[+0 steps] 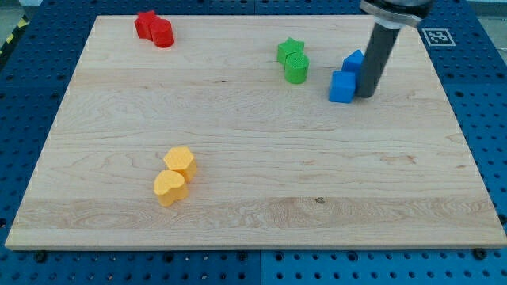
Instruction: Move the arm to the bottom center of the board
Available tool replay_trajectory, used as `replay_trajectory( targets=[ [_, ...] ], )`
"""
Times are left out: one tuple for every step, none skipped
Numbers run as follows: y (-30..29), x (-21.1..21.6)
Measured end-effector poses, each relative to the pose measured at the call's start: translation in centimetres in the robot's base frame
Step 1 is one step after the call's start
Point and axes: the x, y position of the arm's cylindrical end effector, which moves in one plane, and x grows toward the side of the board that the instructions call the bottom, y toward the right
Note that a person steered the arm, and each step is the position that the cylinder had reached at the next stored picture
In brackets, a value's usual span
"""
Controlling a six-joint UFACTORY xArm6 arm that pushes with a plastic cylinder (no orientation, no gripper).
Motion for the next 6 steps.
replay_trajectory(
  targets=[
    [-4.0,0.0],
    [-5.6,0.0],
    [-5.3,3.6],
    [-5.4,11.4],
    [-7.4,17.8],
    [-12.2,21.7]
  ],
)
